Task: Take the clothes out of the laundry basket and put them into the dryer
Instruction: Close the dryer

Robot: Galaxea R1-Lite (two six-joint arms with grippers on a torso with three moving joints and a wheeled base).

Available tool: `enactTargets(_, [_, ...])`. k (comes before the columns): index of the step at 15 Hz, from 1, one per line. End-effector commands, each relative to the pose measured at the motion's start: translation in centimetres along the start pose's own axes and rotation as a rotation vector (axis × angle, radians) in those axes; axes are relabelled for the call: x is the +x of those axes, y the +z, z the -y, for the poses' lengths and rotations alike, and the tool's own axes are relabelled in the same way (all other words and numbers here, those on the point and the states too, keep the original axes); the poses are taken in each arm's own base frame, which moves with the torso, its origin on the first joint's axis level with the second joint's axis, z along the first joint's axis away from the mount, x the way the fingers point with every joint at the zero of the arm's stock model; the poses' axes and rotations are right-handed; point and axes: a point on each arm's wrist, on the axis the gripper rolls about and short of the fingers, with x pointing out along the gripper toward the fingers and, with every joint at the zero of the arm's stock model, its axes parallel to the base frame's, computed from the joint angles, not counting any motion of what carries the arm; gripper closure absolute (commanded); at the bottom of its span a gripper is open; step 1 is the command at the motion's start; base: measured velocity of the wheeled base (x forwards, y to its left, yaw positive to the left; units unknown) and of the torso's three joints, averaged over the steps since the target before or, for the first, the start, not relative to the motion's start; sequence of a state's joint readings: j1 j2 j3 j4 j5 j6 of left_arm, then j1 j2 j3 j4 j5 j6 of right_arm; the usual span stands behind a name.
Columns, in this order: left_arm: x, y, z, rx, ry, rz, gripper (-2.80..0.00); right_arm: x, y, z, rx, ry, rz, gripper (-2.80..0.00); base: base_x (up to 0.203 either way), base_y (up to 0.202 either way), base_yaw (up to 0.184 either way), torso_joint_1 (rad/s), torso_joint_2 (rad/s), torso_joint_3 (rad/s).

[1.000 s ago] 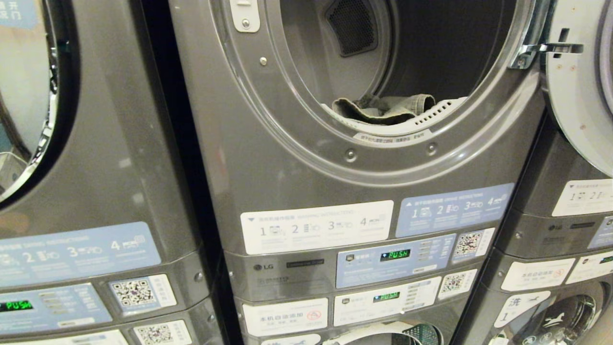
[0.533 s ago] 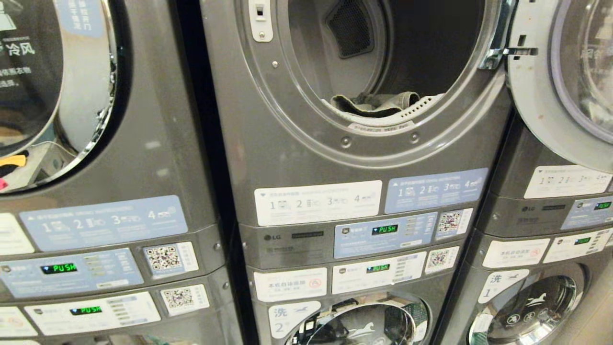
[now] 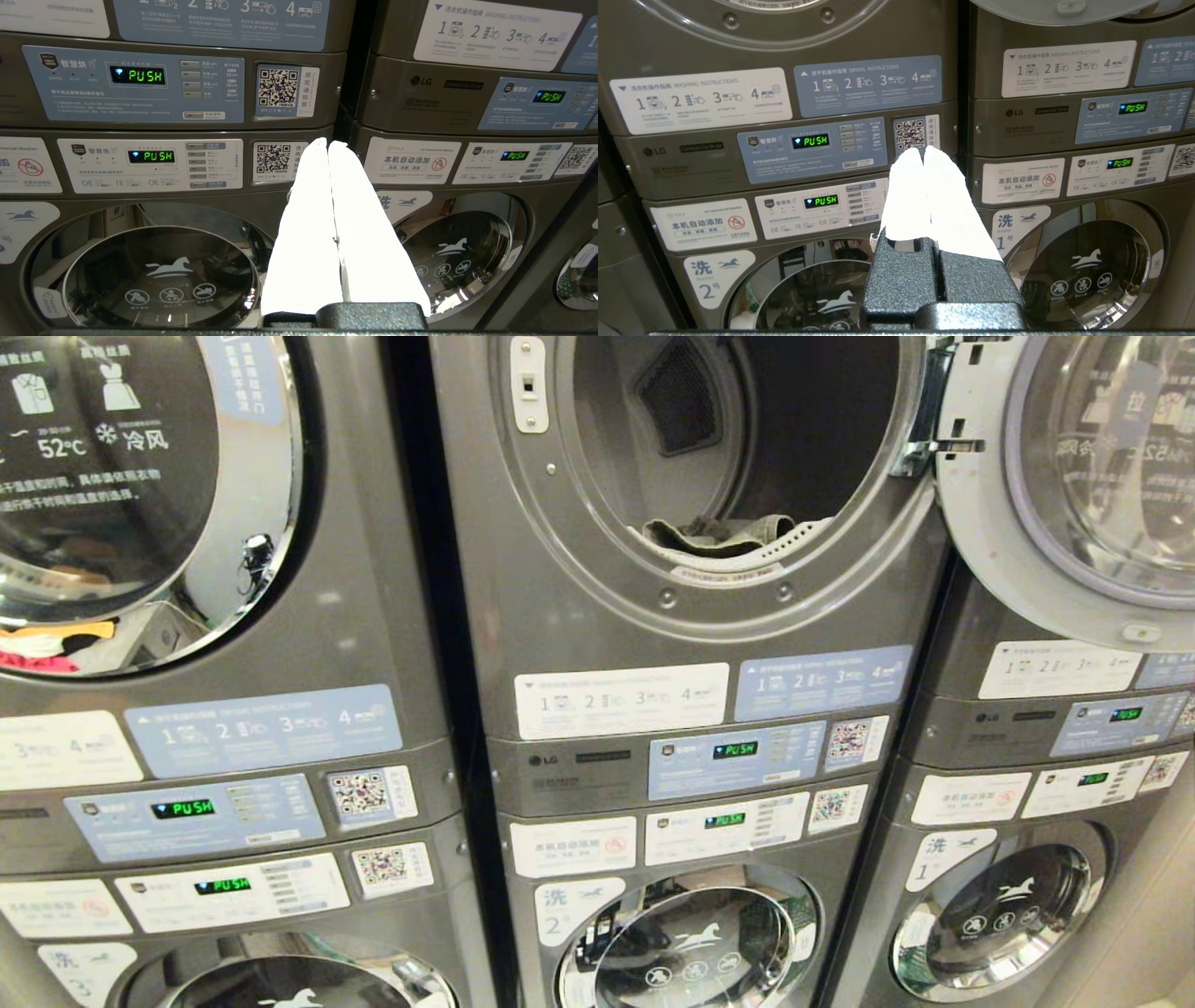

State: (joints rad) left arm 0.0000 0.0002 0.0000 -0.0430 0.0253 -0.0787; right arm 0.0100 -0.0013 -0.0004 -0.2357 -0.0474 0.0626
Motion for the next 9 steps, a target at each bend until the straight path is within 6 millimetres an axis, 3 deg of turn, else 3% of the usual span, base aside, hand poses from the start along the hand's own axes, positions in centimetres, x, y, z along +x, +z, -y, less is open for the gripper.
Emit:
enactTargets(1, [0.09,-0.37,-0.03,-0.001,0.002,-0.012,0.0,0.12,-1.15,0.07,-0.001,-0.002,-0.04,0.0,0.0,0.0,0.0,0.0,0.0,0.0])
enactTargets(5, [0.09,-0.39,-0.03,-0.002,0.002,-0.014,0.0,0.12,-1.15,0.07,-0.001,-0.002,-0.04,0.0,0.0,-0.02,-0.001,0.001,0.0,0.0])
enactTargets(9, [0.09,-0.38,-0.03,-0.002,0.002,-0.013,0.0,0.12,-1.15,0.07,-0.001,-0.002,-0.04,0.0,0.0,-0.182,0.0,0.003,0.0,0.0])
